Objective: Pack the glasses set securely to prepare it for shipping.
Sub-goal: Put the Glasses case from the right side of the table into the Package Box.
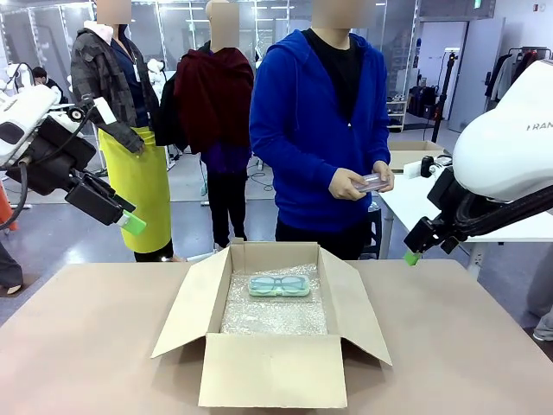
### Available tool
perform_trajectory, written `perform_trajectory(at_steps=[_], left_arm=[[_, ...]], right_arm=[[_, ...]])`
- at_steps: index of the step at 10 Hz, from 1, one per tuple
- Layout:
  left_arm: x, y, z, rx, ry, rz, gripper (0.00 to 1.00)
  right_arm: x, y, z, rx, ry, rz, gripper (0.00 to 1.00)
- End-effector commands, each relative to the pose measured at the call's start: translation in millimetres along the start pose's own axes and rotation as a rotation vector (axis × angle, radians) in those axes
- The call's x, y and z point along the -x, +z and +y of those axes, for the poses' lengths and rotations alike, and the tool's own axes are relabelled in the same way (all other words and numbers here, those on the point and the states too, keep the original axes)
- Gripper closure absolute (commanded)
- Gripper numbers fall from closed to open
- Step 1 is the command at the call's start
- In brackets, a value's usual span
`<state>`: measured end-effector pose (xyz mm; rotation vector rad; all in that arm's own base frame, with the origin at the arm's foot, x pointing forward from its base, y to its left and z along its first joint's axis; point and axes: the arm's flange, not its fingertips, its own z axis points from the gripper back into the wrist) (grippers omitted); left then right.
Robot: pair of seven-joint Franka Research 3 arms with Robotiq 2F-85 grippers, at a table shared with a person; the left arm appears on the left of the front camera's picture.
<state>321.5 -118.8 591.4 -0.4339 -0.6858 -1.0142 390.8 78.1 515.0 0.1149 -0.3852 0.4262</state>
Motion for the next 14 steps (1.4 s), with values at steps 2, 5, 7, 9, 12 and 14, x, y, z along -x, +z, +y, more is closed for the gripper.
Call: perform_trajectory(at_steps=[2,5,7,9,12,14], left_arm=[[1.2,3.1,1.9,0.023,-0.020,-0.009,0.00],[1.2,3.1,1.9,0.023,-0.020,-0.009,0.00],[1.2,3.1,1.9,0.023,-0.020,-0.009,0.00],[1.2,3.1,1.9,0.023,-0.020,-0.009,0.00],[1.2,3.1,1.9,0.023,-0.020,-0.009,0.00],[1.2,3.1,1.9,0.023,-0.020,-0.009,0.00]], right_arm=[[-2.4,0.4,-0.1,0.004,0.004,-0.003,0.00],[-2.4,0.4,-0.1,0.004,0.004,-0.003,0.00],[-2.4,0.4,-0.1,0.004,0.004,-0.003,0.00],[-2.4,0.4,-0.1,0.004,0.004,-0.003,0.00],[-2.4,0.4,-0.1,0.004,0.004,-0.003,0.00],[-2.4,0.4,-0.1,0.004,0.004,-0.003,0.00]])
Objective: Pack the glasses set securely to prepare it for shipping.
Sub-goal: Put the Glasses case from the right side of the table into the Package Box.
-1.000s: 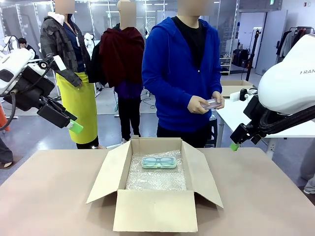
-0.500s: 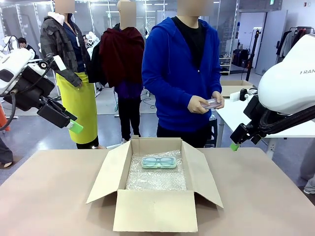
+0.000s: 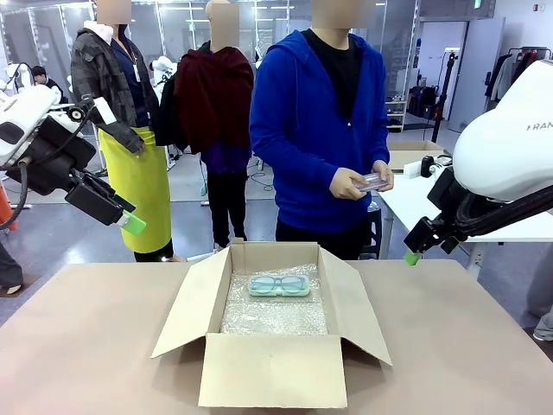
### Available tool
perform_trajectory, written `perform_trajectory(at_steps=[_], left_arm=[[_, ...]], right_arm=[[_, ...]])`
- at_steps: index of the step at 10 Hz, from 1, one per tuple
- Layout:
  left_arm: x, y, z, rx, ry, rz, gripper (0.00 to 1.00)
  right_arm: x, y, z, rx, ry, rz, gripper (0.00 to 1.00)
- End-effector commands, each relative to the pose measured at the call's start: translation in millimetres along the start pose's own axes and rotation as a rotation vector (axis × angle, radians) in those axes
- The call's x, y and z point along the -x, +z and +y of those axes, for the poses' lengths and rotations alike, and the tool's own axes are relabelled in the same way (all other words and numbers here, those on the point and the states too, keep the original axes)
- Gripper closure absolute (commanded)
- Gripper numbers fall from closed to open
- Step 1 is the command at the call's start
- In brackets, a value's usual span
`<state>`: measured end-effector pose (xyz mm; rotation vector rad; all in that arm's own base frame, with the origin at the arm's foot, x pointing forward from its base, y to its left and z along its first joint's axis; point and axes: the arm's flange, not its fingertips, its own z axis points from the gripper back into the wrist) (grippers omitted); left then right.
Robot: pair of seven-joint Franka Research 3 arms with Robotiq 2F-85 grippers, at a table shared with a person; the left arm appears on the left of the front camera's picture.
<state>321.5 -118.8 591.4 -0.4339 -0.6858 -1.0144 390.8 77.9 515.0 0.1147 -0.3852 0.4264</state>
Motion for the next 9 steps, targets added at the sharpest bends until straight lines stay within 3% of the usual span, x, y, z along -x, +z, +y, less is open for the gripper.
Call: perform_trajectory(at_steps=[1,9], left_arm=[[1.2,3.1,1.9,0.023,-0.019,-0.009,0.00],[1.2,3.1,1.9,0.023,-0.019,-0.009,0.00]], right_arm=[[-2.5,0.4,0.0,0.004,0.004,-0.003,0.00],[-2.5,0.4,0.0,0.004,0.004,-0.003,0.00]])
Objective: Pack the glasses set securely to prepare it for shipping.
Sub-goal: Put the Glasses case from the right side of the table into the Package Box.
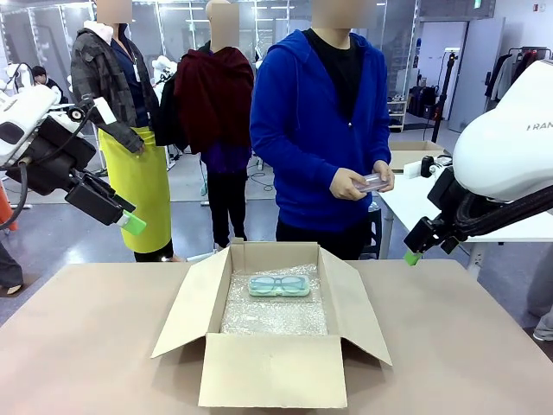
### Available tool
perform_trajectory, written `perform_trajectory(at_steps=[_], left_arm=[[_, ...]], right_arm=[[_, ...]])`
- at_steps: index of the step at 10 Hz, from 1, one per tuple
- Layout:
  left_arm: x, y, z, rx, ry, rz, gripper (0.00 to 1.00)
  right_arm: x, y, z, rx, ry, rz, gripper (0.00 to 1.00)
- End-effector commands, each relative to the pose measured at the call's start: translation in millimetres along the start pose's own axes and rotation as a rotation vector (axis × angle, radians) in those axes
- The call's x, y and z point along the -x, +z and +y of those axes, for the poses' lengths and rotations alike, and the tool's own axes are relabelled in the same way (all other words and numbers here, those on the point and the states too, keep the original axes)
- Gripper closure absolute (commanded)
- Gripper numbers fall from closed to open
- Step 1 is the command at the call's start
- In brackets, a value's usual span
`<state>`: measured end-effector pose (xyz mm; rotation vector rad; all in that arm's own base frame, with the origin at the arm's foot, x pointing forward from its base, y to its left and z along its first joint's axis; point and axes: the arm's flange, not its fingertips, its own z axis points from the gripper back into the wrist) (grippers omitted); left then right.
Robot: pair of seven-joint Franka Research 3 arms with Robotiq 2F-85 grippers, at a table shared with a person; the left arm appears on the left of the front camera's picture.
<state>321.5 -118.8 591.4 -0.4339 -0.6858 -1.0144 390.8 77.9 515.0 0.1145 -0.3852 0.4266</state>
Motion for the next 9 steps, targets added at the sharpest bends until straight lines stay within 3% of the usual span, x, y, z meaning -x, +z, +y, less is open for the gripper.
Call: perform_trajectory(at_steps=[1,9], left_arm=[[1.2,3.1,1.9,0.023,-0.019,-0.009,0.00],[1.2,3.1,1.9,0.023,-0.019,-0.009,0.00]], right_arm=[[-2.5,0.4,0.0,0.004,0.004,-0.003,0.00],[-2.5,0.4,0.0,0.004,0.004,-0.003,0.00]])
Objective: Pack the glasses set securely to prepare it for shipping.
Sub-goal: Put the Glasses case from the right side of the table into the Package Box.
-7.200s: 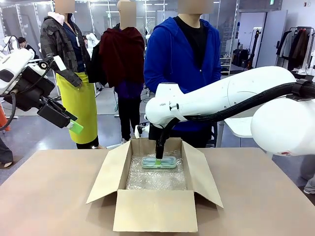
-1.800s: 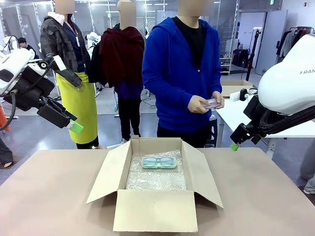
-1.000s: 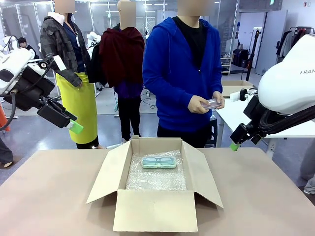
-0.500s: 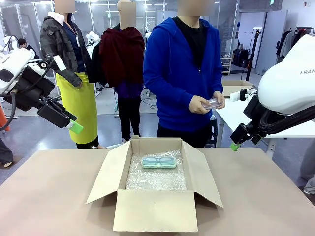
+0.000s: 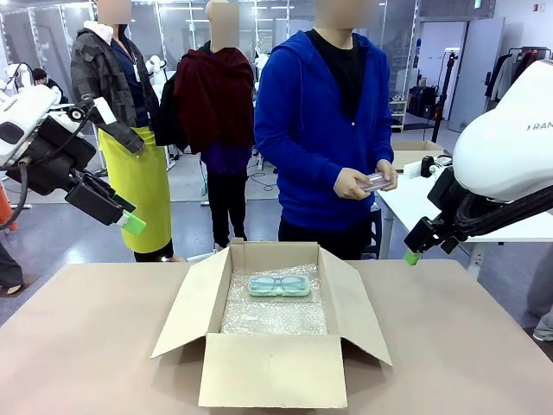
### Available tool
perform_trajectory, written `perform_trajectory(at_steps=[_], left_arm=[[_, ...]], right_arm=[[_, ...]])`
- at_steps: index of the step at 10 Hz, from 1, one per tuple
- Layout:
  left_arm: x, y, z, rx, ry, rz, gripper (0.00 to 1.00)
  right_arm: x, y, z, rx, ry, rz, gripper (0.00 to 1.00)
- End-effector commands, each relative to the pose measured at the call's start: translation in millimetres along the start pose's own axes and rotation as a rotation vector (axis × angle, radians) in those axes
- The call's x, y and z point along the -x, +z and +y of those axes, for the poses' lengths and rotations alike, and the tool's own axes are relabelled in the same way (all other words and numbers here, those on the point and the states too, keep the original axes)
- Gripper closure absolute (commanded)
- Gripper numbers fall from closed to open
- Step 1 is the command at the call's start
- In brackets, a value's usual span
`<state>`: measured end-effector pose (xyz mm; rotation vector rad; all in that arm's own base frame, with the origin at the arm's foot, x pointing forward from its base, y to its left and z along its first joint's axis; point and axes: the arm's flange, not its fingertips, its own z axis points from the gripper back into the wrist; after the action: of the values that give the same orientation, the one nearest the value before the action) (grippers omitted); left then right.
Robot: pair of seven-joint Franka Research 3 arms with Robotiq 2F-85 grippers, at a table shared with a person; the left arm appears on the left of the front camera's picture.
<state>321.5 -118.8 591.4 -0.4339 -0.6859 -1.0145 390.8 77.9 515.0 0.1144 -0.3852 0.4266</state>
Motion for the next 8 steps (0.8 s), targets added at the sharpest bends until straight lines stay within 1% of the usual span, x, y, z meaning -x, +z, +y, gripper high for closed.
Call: perform_trajectory(at_steps=[1,8], left_arm=[[1.2,3.1,1.9,0.023,-0.019,-0.009,0.00],[1.2,3.1,1.9,0.023,-0.019,-0.009,0.00]], right_arm=[[-2.5,0.4,0.1,0.004,0.003,-0.003,0.00],[-2.5,0.4,0.1,0.004,0.003,-0.003,0.00]])
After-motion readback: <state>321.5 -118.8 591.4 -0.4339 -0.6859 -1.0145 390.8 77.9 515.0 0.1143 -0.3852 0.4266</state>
